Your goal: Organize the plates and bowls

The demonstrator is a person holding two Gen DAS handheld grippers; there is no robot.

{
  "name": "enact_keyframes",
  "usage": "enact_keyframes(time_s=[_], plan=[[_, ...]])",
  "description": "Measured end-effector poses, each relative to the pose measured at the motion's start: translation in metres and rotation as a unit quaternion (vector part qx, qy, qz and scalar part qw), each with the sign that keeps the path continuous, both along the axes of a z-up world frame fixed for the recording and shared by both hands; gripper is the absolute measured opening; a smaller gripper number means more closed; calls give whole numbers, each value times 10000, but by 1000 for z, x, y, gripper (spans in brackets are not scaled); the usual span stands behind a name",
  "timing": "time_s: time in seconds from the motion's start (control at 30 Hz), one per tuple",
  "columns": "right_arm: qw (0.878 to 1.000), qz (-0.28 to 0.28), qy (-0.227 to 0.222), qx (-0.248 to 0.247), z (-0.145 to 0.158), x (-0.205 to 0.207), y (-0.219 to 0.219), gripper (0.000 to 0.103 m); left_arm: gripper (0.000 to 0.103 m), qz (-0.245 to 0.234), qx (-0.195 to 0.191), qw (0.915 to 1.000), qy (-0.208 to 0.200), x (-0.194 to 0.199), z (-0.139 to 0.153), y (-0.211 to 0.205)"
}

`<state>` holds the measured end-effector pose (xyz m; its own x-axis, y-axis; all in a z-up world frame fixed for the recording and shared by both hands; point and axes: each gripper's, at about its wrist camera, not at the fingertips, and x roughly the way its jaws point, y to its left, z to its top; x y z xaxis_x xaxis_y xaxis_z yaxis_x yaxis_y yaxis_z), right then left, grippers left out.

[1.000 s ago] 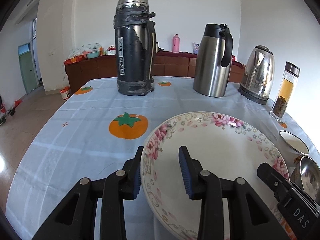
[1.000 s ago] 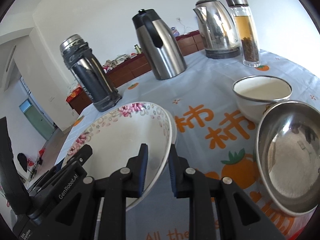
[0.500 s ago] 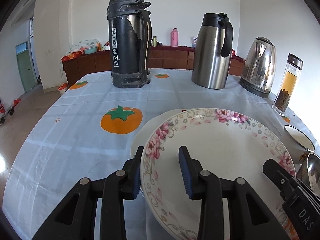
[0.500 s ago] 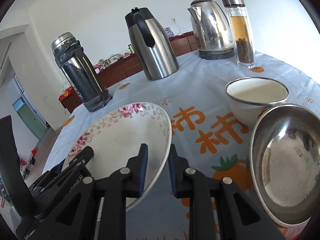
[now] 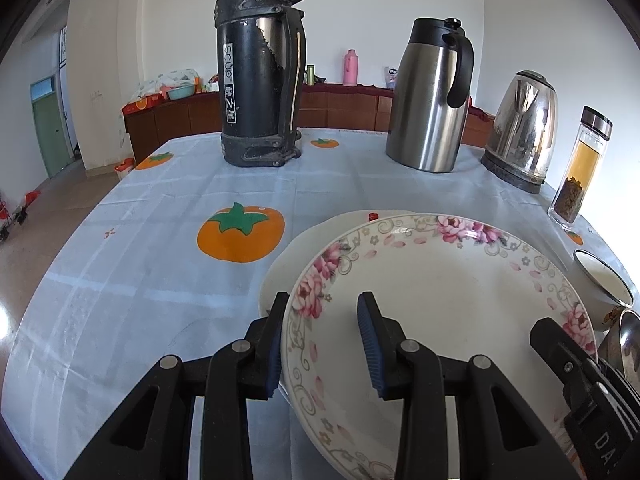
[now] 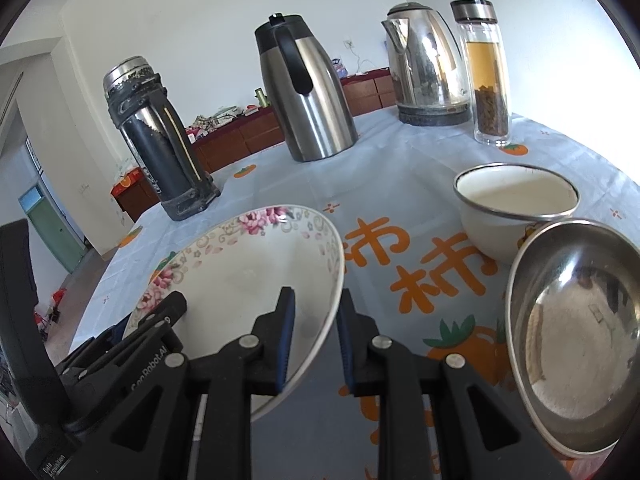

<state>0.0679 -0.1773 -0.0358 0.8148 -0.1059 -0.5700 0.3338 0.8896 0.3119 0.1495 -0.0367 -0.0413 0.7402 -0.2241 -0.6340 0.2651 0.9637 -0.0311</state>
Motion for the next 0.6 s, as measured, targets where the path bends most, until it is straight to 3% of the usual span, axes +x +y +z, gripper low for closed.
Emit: enact_keyframes(time_s=[0.17,0.27,0.6], plan=[[9998,-35,-22,-183,4,-2,4,26,37,-55,72,10000,27,0,-1,-4],[9996,-49,-29,-290,7,-4,8,34,37,-77,140,9999,40,0,-2,-6],[9984,-65,107,-543,8,-1,12,36,37,-46,141,9999,14,-1,-2,-4]])
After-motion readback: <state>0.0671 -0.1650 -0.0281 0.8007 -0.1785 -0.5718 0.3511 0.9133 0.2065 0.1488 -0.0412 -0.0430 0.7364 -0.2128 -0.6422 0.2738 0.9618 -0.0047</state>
